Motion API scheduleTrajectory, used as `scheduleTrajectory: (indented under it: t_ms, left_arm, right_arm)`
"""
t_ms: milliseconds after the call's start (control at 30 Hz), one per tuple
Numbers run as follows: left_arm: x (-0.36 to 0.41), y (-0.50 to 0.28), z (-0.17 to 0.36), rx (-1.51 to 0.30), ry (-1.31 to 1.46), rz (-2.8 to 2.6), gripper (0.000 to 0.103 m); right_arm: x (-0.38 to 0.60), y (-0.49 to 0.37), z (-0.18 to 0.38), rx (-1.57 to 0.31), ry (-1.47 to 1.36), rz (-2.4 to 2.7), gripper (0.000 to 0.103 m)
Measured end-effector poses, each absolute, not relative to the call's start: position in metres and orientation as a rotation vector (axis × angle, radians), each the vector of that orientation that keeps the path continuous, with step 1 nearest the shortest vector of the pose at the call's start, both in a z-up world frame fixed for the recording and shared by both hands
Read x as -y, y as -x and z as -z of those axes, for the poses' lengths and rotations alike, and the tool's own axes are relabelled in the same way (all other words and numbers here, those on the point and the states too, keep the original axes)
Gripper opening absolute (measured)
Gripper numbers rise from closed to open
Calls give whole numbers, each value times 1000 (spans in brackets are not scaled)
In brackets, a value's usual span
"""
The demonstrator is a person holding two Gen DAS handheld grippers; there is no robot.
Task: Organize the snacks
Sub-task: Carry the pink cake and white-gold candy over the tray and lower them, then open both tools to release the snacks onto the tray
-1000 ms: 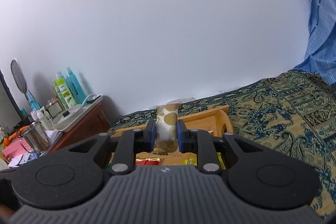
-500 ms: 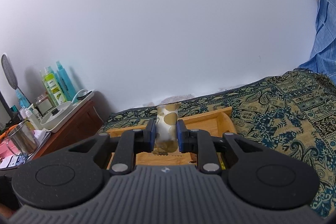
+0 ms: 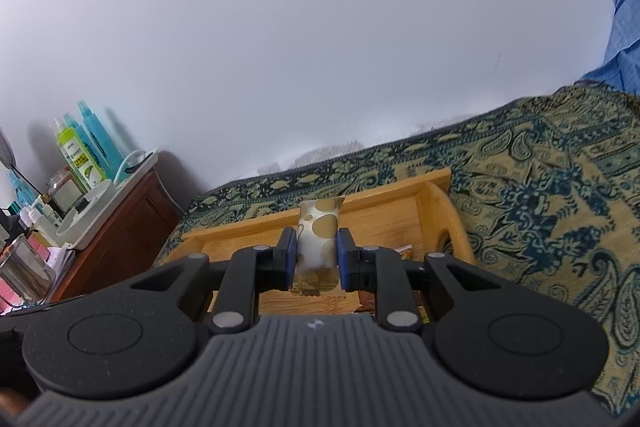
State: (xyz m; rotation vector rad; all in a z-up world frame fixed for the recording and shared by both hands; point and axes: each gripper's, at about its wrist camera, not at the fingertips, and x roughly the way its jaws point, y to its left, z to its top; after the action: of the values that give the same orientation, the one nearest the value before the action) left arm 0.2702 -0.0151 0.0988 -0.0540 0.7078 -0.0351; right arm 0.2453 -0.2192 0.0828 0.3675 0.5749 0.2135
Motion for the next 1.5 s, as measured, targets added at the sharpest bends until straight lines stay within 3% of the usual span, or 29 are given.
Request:
scheduleTrajectory:
  t_ms: [1167,1500]
  left_arm:
    - [28,-322,-43,-866,69,27,46]
    - [30,-318,-43,-877,58,25,55]
  right_arm:
    - [207,-289,-36,-728,-327,-259,25]
    - [209,-288,-38,-719,-335,-258,27]
